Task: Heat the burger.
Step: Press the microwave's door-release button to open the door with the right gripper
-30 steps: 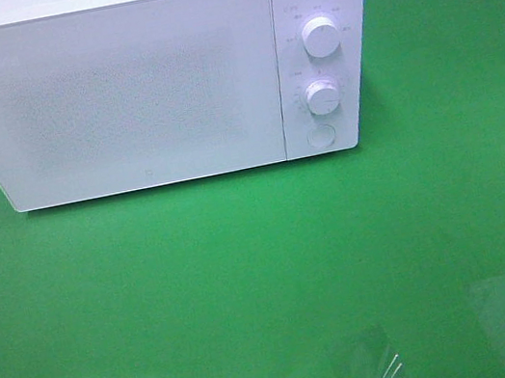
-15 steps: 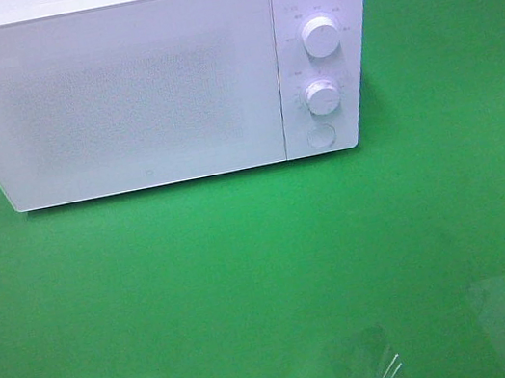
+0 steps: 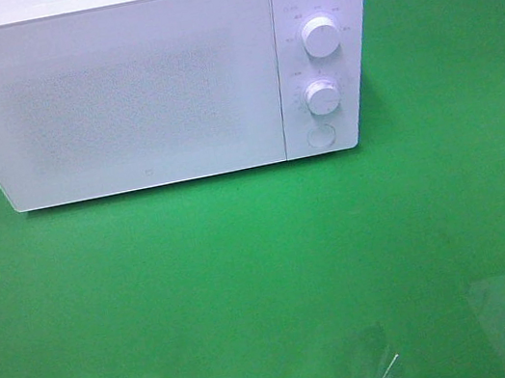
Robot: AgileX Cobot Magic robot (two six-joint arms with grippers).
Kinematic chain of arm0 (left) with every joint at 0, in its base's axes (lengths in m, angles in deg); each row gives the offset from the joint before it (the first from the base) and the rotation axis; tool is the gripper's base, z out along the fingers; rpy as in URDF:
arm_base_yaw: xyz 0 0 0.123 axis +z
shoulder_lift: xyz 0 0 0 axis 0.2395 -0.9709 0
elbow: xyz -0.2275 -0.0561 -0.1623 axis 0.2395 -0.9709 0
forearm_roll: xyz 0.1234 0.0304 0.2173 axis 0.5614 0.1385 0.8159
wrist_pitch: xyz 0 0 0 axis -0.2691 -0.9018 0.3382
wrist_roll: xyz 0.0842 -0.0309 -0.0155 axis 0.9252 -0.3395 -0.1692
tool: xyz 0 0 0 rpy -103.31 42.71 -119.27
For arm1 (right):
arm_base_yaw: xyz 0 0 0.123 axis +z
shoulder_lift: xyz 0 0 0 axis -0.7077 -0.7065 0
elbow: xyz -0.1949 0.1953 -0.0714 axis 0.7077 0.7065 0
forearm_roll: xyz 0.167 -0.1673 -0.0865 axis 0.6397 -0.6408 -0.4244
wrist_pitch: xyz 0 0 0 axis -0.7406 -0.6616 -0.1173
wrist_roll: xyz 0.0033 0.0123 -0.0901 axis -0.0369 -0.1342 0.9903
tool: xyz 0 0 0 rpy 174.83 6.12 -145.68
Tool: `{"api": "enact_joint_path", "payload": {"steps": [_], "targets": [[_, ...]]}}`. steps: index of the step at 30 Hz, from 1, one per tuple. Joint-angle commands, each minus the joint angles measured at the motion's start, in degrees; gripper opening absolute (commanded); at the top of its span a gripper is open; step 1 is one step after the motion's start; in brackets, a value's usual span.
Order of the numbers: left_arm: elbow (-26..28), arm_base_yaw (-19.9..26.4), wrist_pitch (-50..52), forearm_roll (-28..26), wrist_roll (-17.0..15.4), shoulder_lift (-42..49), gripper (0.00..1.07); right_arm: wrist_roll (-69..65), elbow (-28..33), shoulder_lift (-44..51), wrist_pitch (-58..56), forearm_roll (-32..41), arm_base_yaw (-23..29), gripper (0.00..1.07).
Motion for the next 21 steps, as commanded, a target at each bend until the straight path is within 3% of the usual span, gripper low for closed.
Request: {"api": "enact_joint_path", "payload": {"steps": [1,21], "targets": [[-0.11,0.06,0.57,0.06,-0.29,0.86,1.0,0.92,0.4,-1.55,2.86,0.11,-0.29,0.76],[-0.11,0.06,0.57,0.06,-0.29,0.86,1.0,0.29,3.84,-28.36,45.21,-0.4,-0.23,0.76]]}}
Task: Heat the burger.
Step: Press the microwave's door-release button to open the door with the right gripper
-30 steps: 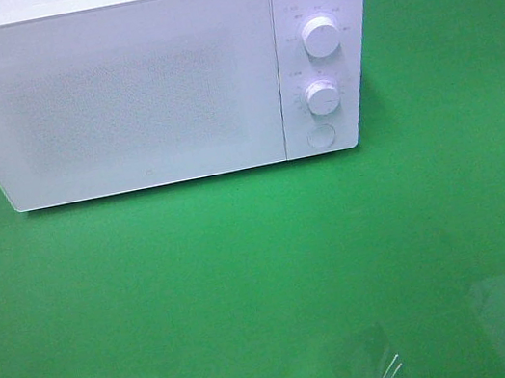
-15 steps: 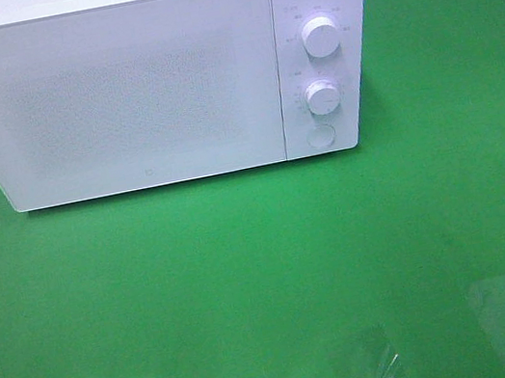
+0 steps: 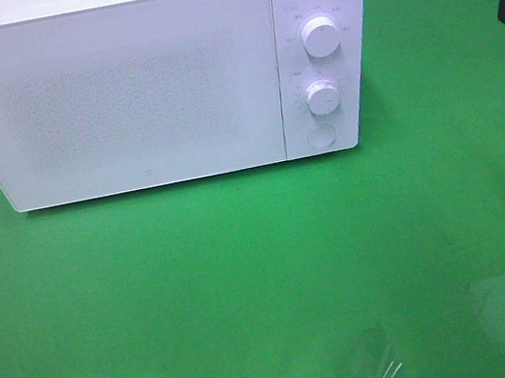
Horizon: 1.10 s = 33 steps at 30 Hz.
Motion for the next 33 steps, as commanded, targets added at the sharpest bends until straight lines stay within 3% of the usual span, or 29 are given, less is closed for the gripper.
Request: {"api": "enact_joint_path", "payload": {"steps": [1,10,14,15,17,22,25,27,33], "targets": [[-0.11,0.06,0.57,0.06,-0.29,0.86,1.0,0.4,-0.06,-2.81,5.27,-0.4,-0.23,0.76],[-0.11,0.06,0.57,0.06,-0.29,0.86,1.0,3.95,0.11,-13.24,14.04,0.57,-0.06,0.76],[-0.11,0.06,0.57,0.06,-0.29,0.86,1.0,8.08,2.23,-17.36,22.4,4.58,0.34,0.76],[-0.11,0.06,0.57,0.06,-0.29,0.86,1.0,11.0,3.67,-18.62,26.41,8.77,2.18,0.76],[-0.11,0.06,0.57,0.06,-0.29,0.86,1.0,12.38,4.13,-19.02,27.85,10.54,3.32,0.76],[-0.11,0.06,0.57,0.06,-0.29,0.86,1.0,21.2,5.33,-22.57,34.84,22.75,12.61,0.76],[-0.11,0.06,0.57,0.06,-0.29,0.86,1.0,22.23,5.33,-24.24,36.61,25.73,15.7,0.76],[-0.11,0.06,0.57,0.06,-0.29,0.86,1.0,22.23,5.27,-27.67,39.71,30.42,21.31,0.76],[-0.11,0.06,0.57,0.06,-0.29,0.86,1.0,22.23,5.21,-32.14,43.77,36.67,27.9,0.76]]}}
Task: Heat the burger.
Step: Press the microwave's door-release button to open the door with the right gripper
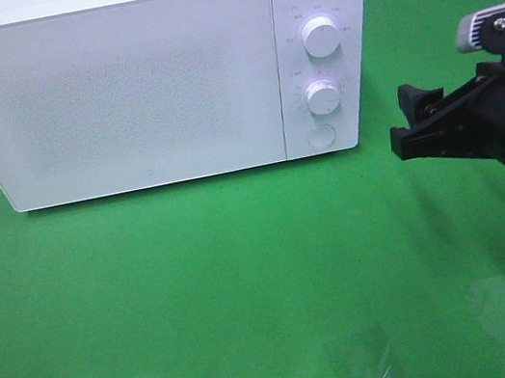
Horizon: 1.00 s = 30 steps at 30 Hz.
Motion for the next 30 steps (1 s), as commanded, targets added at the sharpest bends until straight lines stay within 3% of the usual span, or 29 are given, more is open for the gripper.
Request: {"api": "enact_joint_path", "payload": {"steps": [1,5,16,23,30], "targets": [[-0.11,0.06,0.57,0.06,-0.29,0.86,1.0,1.03,0.11,-1.66,3.09,3.21,2.81,0.76],[-0.11,0.06,0.57,0.06,-0.29,0.86,1.0,1.03,0.11,-5.73,7.1,7.79,9.63,0.76],[-0.11,0.06,0.57,0.06,-0.34,0.86,1.0,1.32,-2.06,-8.77,8.71,15.76,18.16,0.76],[-0.11,0.06,0.57,0.06,-0.34,0.86,1.0,-1.32,-3.9,-10.71,8.42,15.87,18.79,0.76],[-0.11,0.06,0.57,0.06,-0.34,0.86,1.0,-22.63,-3.95,-11.63,10.03,16.1,18.79,0.73]]}}
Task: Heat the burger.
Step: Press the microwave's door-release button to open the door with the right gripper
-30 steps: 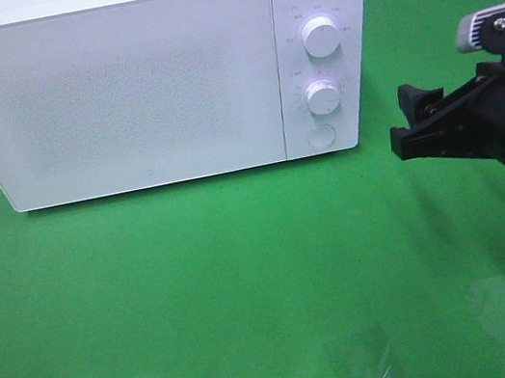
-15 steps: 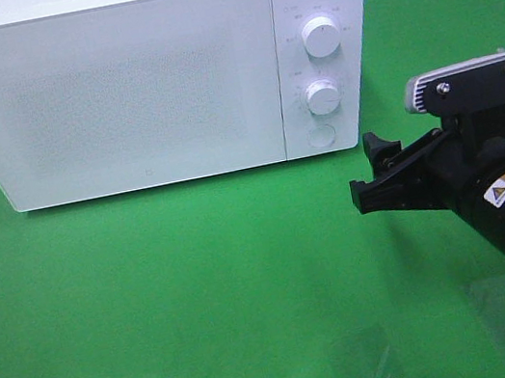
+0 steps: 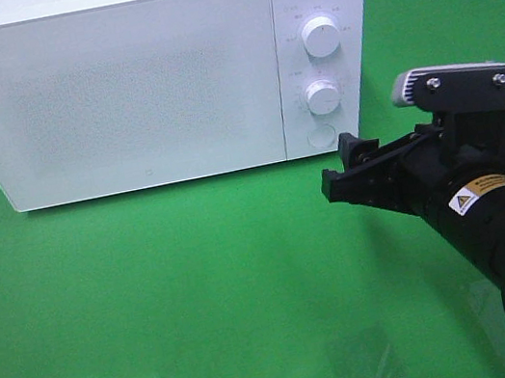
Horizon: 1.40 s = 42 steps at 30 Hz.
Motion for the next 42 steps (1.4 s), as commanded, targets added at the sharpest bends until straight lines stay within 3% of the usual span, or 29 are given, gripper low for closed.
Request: {"api": "enact_joint_path", "payload": {"steps": [1,4,6,9,10,11,13,14,15,18,21,32,42], "targets": [[-0.11,0.06,0.57,0.06,-0.34,0.86,1.0,-16.73,-0.52,0.0,1.95,-0.06,0.0,0.7],[-0.11,0.06,0.57,0.06,-0.34,0.86,1.0,-21.66,-0.52,0.0,2.12,-0.06,0.0,0.68],[-0.11,0.06,0.57,0.06,-0.34,0.86,1.0,-40.57,-0.52,0.0,1.49,-0.11,0.0,0.58],[-0.11,0.06,0.57,0.06,-0.34,0.86,1.0,-48.93,-0.52,0.0,1.26,-0.34,0.0,0.51],[-0.11,0.06,0.57,0.06,-0.34,0.86,1.0,-54.83,-0.52,0.0,1.2,-0.63,0.0,0.43],[-0.11,0.06,0.57,0.06,-0.34,0.86,1.0,-54.83,-0.52,0.0,1.2,-0.63,0.0,0.43],[-0.11,0.06,0.57,0.06,-0.34,0.86,1.0,-62.34,-0.52,0.0,1.38,-2.46,0.0,0.24],[-0.11,0.06,0.57,0.06,-0.34,0.86,1.0,-62.34,-0.52,0.0,1.38,-2.46,0.0,0.24],[-0.11,0.06,0.57,0.06,-0.34,0.86,1.0,-64.11,-0.52,0.0,1.38,-3.04,0.0,0.16],[-0.11,0.06,0.57,0.06,-0.34,0.86,1.0,-65.09,-0.52,0.0,1.32,-3.09,0.0,0.12],[-0.11,0.06,0.57,0.06,-0.34,0.86,1.0,-69.84,-0.52,0.0,-0.69,-2.98,0.0,0.0],[-0.11,0.06,0.57,0.06,-0.29,0.86,1.0,-78.09,-1.6,-1.43,-4.58,-2.92,-1.55,0.0],[-0.11,0.06,0.57,0.06,-0.34,0.86,1.0,-87.95,-8.82,-9.4,-9.0,-16.62,-9.17,0.0]]}}
